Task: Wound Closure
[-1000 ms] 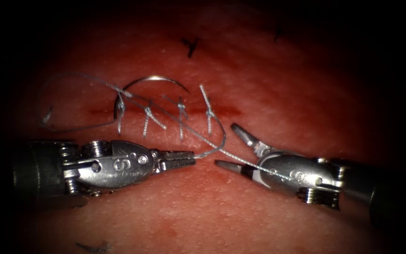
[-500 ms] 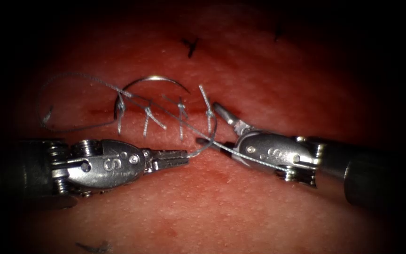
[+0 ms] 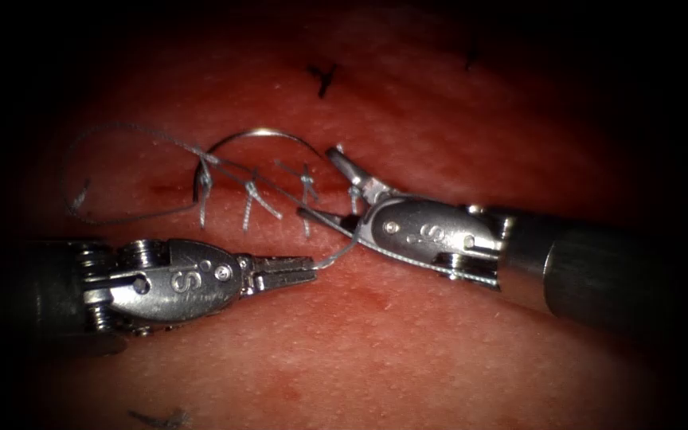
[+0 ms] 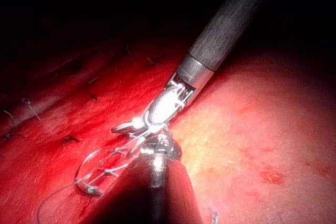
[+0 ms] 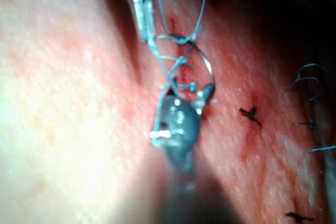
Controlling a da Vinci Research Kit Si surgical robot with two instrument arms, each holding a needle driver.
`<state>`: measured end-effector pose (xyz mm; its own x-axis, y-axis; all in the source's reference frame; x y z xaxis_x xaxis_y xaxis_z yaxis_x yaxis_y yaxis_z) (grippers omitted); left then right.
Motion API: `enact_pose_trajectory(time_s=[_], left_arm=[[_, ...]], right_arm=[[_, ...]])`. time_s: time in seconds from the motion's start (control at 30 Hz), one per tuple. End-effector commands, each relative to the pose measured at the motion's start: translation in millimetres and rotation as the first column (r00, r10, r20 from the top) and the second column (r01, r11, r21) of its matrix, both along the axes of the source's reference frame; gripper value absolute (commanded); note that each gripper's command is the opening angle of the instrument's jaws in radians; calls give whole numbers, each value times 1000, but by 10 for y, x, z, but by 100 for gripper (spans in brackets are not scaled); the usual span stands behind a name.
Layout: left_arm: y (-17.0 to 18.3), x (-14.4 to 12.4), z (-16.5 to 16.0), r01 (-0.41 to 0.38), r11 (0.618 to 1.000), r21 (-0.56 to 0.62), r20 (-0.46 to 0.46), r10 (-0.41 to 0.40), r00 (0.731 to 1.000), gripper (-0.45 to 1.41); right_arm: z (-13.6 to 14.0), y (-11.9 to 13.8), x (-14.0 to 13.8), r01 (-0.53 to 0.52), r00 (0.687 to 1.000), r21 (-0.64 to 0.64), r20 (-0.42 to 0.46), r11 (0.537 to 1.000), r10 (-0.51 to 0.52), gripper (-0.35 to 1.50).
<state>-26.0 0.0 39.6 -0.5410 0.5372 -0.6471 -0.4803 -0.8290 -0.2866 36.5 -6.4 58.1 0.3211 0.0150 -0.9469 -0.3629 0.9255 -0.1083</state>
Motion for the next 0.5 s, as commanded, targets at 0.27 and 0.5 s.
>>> enact_pose_trajectory(time_s=[0.27,0.5], left_arm=[[4,-7,4,0,1000,-3,2,0,1000,-45],[3,-3,4,-3,1000,-3,4,3,1000,-45]], right_arm=[[-3,8,11,-9,1000,-6,-15,1000,9,118],[-13,0,17,2,1000,-5,-31,1000,-2,116]])
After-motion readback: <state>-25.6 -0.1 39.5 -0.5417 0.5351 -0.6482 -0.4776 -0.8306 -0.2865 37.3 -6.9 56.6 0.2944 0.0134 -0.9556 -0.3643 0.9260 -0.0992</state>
